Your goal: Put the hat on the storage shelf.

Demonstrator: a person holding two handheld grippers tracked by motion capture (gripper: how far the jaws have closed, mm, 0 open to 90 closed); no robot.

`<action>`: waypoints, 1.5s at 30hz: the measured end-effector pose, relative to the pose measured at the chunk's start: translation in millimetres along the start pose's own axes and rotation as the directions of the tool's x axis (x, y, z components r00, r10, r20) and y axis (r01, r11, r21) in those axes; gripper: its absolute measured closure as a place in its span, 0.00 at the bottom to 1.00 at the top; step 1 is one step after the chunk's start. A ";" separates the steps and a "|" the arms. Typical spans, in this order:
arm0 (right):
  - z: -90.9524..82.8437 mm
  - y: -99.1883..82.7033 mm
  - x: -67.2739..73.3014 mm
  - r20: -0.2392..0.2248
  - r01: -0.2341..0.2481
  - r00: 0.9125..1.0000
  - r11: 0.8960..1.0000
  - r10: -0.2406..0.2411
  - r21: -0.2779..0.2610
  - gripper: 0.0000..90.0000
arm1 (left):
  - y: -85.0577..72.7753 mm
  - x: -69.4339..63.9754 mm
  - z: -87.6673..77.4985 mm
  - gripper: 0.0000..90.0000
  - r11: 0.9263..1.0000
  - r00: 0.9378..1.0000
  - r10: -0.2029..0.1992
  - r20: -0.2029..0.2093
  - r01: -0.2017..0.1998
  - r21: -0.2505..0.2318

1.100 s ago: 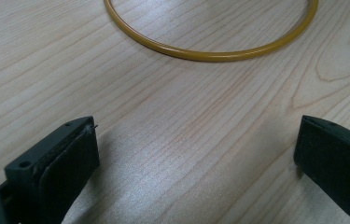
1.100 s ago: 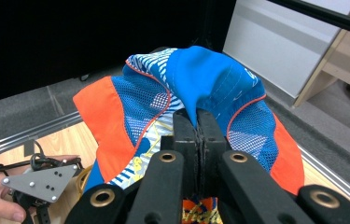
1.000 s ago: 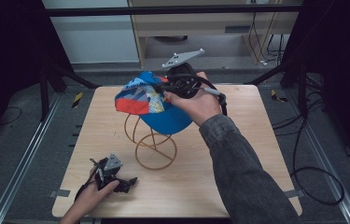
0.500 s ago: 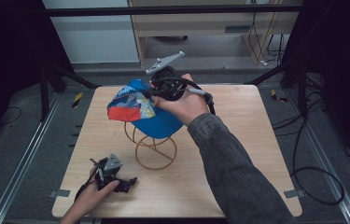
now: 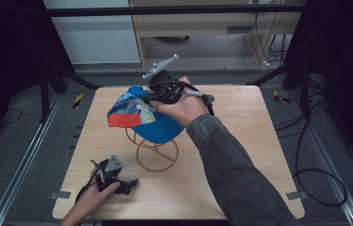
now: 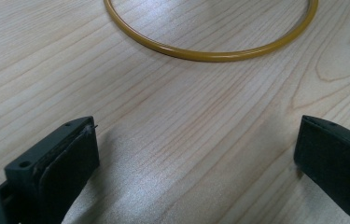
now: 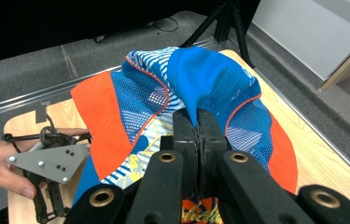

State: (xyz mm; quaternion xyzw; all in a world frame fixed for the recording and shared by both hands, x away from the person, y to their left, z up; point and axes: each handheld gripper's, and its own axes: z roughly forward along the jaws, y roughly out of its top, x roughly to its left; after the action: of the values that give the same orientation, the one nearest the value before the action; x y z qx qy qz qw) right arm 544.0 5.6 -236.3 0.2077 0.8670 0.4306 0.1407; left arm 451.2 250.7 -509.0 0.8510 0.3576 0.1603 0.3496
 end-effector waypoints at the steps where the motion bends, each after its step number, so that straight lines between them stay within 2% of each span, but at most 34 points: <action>1: 0.6 0.0 0.2 -0.002 0.001 1.000 1.000 -0.001 0.001 0.99 | 0.0 0.1 0.1 0.00 1.000 1.000 0.000 0.002 0.000 -0.001; 9: 4.1 -2.5 1.5 -0.007 0.010 1.000 0.999 -0.009 0.031 0.98 | -0.1 0.0 0.2 0.00 1.000 1.000 0.000 0.001 0.000 -0.002; 26: 8.7 -3.9 3.6 -0.026 0.017 1.000 0.999 -0.016 0.043 0.95 | -0.1 0.0 0.1 0.00 1.000 1.000 -0.001 0.002 0.001 -0.002; 33: 8.8 -7.3 3.4 -0.015 0.011 1.000 0.999 -0.010 0.051 0.82 | -0.1 -0.1 0.2 0.00 1.000 1.000 -0.005 0.003 0.005 -0.003; 37: 8.4 -8.0 2.6 -0.006 0.004 1.000 0.999 -0.004 0.051 0.68 | -0.2 -0.1 0.3 0.00 1.000 1.000 -0.005 0.002 0.005 -0.003; 38: 8.4 -8.0 2.6 -0.006 0.004 1.000 0.999 -0.004 0.051 0.68 | -0.2 -0.1 0.3 0.00 1.000 1.000 -0.005 0.002 0.005 -0.003; 39: 7.9 -8.3 3.0 -0.002 -0.001 1.000 0.999 0.001 0.052 0.62 | -0.2 -0.1 0.2 0.00 1.000 1.000 -0.003 0.002 0.003 -0.002; 40: 7.9 -8.3 3.0 -0.002 -0.001 1.000 0.999 0.001 0.052 0.62 | -0.2 -0.1 0.2 0.00 1.000 1.000 -0.003 0.002 0.003 -0.002; 41: 6.4 -8.5 3.2 0.007 -0.001 1.000 0.999 0.001 0.051 0.57 | -0.2 -0.1 0.2 0.00 1.000 1.000 -0.004 0.002 0.004 -0.002; 45: 3.6 -9.4 2.8 0.017 -0.003 1.000 0.999 0.002 0.047 0.49 | -0.2 0.0 0.2 0.00 1.000 1.000 -0.003 0.002 0.003 -0.002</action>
State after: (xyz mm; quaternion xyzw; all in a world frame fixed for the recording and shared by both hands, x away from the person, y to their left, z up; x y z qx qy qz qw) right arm 540.8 4.3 -246.2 0.2154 0.8755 0.4084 0.1425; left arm 451.2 250.7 -509.3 0.8504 0.3582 0.1592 0.3509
